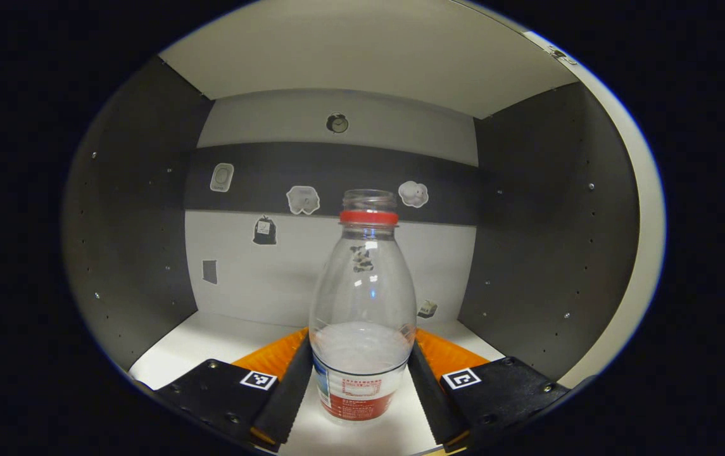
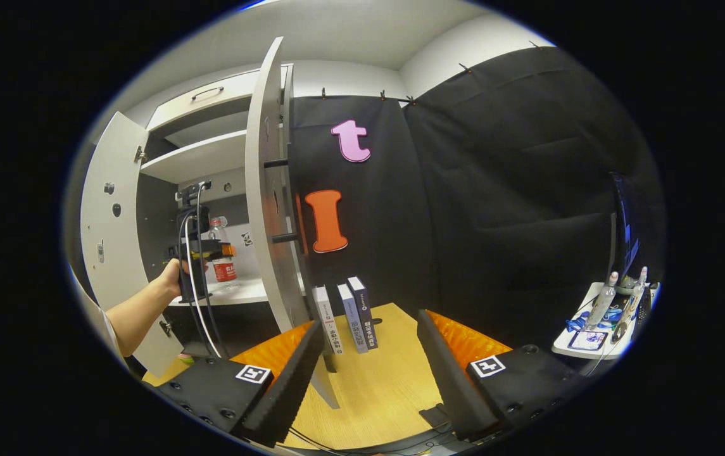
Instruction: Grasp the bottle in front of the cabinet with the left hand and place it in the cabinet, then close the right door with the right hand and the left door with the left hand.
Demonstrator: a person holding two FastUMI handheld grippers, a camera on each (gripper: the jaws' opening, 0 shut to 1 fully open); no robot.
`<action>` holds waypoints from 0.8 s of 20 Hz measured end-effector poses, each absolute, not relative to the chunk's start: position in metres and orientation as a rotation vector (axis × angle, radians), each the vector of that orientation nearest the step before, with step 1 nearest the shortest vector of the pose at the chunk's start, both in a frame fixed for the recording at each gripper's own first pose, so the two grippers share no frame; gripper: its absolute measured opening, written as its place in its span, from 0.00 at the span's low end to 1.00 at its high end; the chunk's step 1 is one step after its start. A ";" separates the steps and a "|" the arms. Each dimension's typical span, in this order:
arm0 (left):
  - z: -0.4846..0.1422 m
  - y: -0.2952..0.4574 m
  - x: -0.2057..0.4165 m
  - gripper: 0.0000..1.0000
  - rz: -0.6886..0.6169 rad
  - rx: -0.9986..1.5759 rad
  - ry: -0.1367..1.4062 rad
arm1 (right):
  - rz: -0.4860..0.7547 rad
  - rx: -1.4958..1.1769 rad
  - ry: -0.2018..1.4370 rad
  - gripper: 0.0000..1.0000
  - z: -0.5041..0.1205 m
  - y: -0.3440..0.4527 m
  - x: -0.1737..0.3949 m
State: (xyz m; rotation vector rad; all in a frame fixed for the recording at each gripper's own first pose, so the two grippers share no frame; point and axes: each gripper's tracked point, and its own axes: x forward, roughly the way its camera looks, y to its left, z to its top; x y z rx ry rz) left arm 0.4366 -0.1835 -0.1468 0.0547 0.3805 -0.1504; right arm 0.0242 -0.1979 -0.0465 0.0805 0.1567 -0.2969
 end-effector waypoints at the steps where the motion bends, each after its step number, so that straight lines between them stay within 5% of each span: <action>1: -0.146 -0.183 0.437 0.81 -0.151 0.049 0.376 | -0.298 0.082 0.155 0.98 -0.046 -0.199 0.024; 6: -0.125 -0.188 0.432 0.96 -0.185 0.021 0.320 | -0.298 0.080 0.153 0.98 -0.046 -0.202 0.027; 16: -0.034 -0.201 0.389 0.92 -0.229 -0.018 0.126 | -0.248 0.077 0.148 0.98 -0.043 -0.201 0.029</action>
